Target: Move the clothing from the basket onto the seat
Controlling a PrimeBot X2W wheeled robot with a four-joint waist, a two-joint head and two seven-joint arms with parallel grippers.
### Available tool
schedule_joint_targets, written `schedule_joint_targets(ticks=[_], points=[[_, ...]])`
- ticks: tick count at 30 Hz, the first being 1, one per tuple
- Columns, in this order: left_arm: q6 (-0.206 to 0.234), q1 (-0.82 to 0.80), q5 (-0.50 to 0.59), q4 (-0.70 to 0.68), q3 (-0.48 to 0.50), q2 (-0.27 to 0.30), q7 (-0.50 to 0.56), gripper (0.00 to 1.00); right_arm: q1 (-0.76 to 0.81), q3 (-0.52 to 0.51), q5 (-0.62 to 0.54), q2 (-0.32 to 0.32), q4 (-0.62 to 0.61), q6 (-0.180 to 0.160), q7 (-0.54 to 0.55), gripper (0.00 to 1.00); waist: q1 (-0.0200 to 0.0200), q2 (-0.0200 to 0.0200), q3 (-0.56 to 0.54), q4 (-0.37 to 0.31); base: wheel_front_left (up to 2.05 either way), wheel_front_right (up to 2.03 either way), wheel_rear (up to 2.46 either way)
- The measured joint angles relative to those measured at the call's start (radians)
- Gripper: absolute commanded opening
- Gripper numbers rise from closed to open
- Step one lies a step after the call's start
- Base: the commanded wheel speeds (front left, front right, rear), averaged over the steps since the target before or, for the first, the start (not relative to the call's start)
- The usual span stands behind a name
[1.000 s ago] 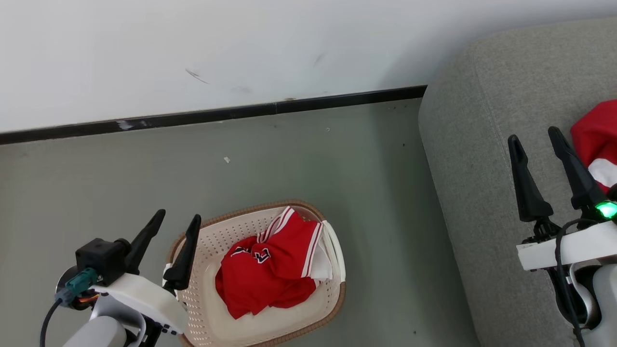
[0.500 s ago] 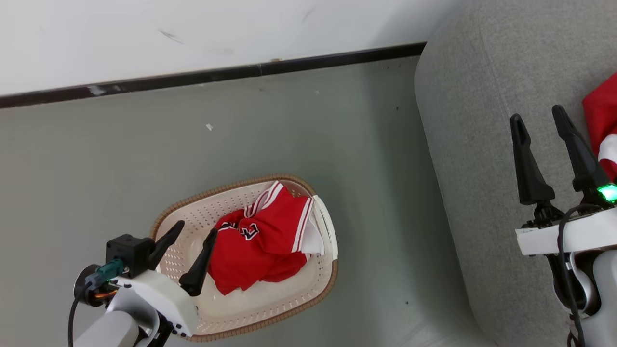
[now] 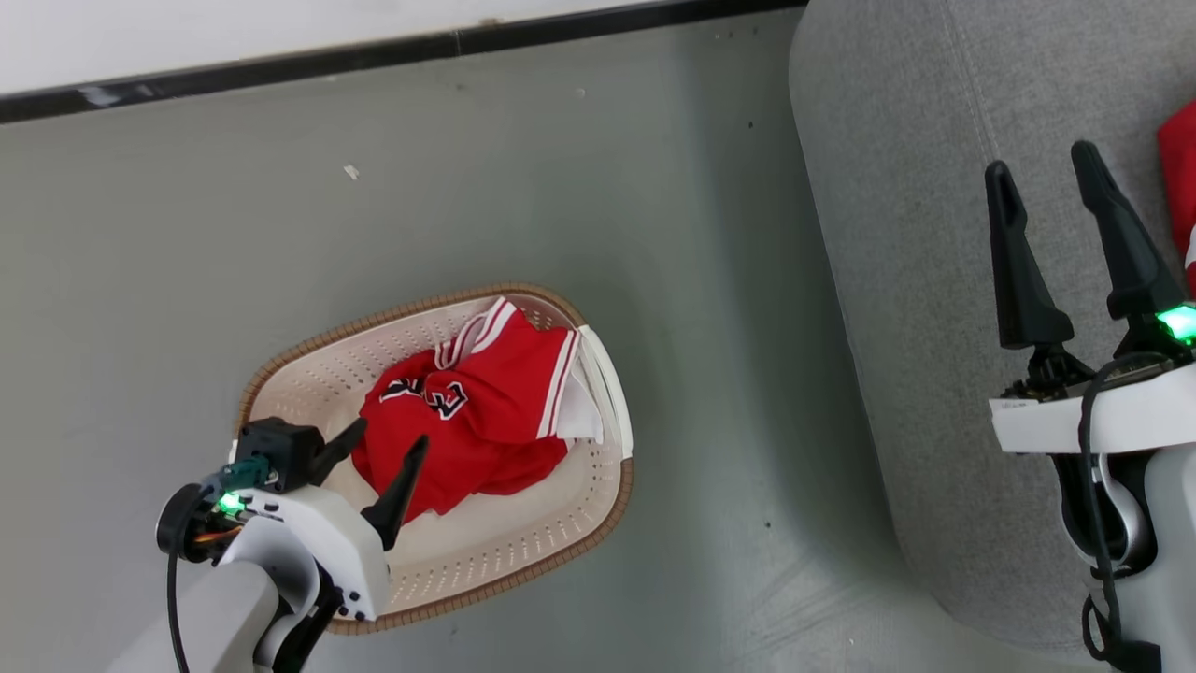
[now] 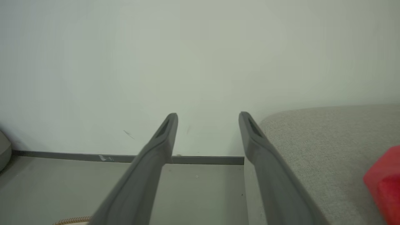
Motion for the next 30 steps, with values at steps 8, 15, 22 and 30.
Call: schedule_joint_targets(ticks=[8, 15, 22, 30], points=[[-0.018, -0.076, 0.007, 0.099, -0.007, -0.019, 0.035, 1.00, -0.031, 0.008, -0.009, 0.020, -0.014, 0.000, 0.000, 1.00, 0.0000, 0.0000, 0.074, -0.027, 0.00, 0.00, 0.00], [-0.034, -0.132, 0.026, 0.180, -0.026, -0.030, 0.070, 1.00, -0.069, 0.027, -0.018, 0.035, -0.032, 0.000, 0.000, 1.00, 0.0000, 0.0000, 0.129, -0.049, 0.00, 0.00, 0.00], [-0.034, -0.199, 0.044, 0.281, -0.036, -0.038, 0.105, 1.00, -0.075, 0.072, -0.035, 0.040, -0.031, 0.000, 0.000, 1.00, 0.0000, 0.0000, 0.193, -0.076, 0.00, 0.00, 0.00], [-0.035, -0.270, 0.048, 0.364, -0.035, -0.054, 0.128, 1.00, -0.111, 0.090, -0.042, 0.043, -0.033, 0.000, 0.000, 1.00, 0.0000, 0.0000, 0.266, -0.109, 0.00, 0.00, 0.00]])
